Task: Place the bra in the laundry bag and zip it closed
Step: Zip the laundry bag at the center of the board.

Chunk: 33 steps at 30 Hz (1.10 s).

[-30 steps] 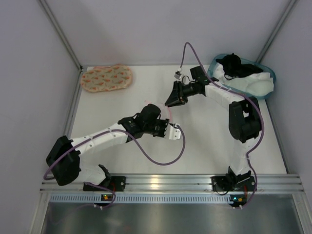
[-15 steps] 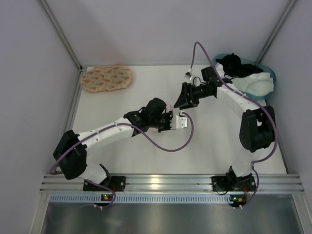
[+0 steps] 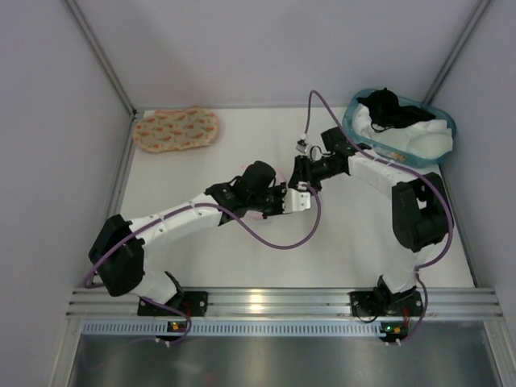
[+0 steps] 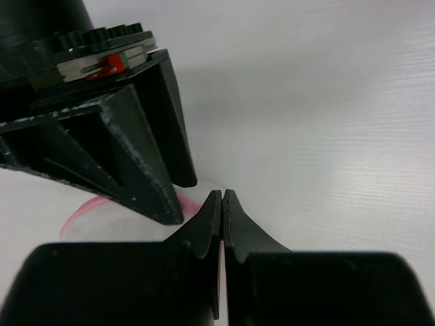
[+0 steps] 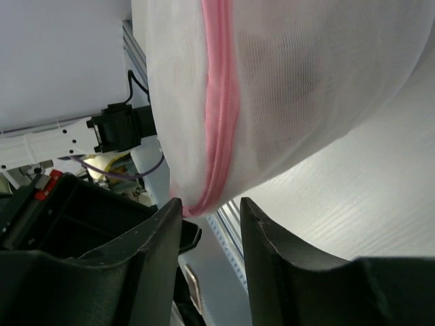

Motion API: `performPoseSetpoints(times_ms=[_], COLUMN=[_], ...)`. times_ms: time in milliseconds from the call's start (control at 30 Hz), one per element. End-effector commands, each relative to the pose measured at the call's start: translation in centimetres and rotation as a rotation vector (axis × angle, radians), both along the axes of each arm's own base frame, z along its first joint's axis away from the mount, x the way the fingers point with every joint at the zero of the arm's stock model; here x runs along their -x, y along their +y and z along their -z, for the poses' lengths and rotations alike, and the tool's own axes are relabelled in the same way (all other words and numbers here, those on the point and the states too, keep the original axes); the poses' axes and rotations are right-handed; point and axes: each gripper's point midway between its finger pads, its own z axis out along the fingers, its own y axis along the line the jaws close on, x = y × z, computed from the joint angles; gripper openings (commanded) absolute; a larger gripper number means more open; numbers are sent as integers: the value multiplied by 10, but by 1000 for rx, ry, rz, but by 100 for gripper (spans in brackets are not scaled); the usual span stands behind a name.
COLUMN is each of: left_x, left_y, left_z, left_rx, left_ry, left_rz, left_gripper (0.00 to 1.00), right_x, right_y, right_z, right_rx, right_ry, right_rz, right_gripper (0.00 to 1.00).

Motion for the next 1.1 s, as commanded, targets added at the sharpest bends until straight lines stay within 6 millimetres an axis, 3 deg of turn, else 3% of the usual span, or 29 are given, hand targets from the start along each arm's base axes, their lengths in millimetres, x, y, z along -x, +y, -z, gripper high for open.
performPoseSetpoints(times_ms=[0, 100, 200, 300, 333, 433, 767, 1067], left_x=[11, 11, 10, 7, 7, 9, 36, 57], left_y=[-4, -2, -4, -7, -7, -8, 8, 21], left_z=[-15, -11, -12, -14, -13, -15, -12, -16], left_rx=[55, 45, 47, 54, 54, 61, 54, 40], left_ry=[-16, -12, -11, 2, 7, 11, 59, 110], left_rz=[66, 60, 54, 41, 37, 46, 104, 134], left_gripper=[0, 0, 0, 0, 0, 0, 0, 0], right_x=[-21, -19, -17, -16, -15, -21, -64, -88], right_y=[12, 12, 14, 17, 18, 18, 7, 16], right_z=[-23, -27, -24, -21, -21, -24, -23, -23], right_rx=[-62, -84, -90, -93, -93, -87, -69, -95], right_ry=[-81, -70, -64, -54, -54, -73, -162, -205], right_rz=[-14, -8, -3, -9, -14, -19, 12, 1], right_gripper=[42, 47, 47, 28, 15, 0, 0, 0])
